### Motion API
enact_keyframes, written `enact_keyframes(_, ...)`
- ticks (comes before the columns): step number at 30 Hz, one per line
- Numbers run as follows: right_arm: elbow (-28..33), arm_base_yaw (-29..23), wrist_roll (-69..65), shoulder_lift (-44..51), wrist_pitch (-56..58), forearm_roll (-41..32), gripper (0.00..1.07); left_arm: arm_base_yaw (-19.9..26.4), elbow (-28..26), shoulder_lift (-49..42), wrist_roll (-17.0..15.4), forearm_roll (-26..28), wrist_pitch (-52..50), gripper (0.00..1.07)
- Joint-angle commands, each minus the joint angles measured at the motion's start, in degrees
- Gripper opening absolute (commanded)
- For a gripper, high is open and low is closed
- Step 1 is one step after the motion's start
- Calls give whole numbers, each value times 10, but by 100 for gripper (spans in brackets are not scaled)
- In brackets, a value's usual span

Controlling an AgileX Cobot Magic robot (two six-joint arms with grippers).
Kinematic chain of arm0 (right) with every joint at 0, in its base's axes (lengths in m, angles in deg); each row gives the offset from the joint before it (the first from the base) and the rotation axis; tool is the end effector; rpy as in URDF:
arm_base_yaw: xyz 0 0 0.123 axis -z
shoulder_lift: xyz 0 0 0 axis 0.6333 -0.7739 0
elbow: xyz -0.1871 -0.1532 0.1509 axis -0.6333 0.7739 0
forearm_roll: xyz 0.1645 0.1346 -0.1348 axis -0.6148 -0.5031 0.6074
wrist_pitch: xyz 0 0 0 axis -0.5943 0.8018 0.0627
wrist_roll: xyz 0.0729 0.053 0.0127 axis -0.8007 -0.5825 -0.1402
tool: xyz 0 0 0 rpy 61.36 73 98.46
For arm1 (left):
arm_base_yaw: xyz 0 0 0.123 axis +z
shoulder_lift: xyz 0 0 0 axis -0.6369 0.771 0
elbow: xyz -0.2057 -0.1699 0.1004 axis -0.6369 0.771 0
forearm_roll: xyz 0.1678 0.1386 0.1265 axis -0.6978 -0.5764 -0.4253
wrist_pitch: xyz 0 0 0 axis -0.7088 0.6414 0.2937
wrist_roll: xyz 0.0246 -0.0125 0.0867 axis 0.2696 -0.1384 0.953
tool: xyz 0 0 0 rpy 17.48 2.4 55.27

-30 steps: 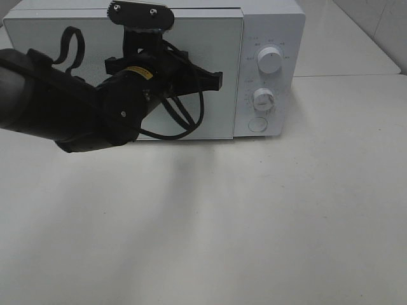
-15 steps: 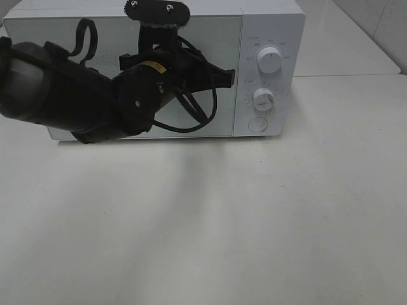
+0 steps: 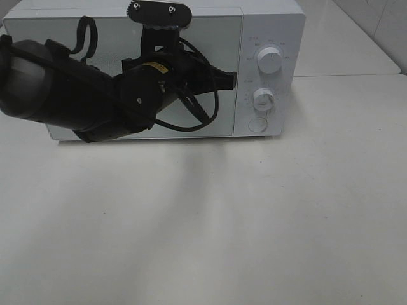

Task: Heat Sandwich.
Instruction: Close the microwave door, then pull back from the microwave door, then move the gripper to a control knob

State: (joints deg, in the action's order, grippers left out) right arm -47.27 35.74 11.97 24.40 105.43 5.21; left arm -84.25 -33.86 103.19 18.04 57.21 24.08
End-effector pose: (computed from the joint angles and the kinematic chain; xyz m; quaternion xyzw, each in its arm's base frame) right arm -0.0056 -0.0014 0.2805 -0.0303 0.8456 0.0078 0.5328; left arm 0.3325 -0.2835 0.1782 0.1390 0.7775 -0.1383 0.5976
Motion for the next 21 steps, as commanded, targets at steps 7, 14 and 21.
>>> enact_keyframes(7, 1, 3, -1, 15, -6, 3, 76, -52, -7, -18, 97, 84, 10, 0)
enact_keyframes(14, 1, 3, -1, 15, -6, 3, 76, -60, -7, -56, 205, 206, 99, 0)
enact_keyframes(21, 1, 3, -1, 15, -6, 3, 76, -60, -7, -86, 327, 293, 211, 0)
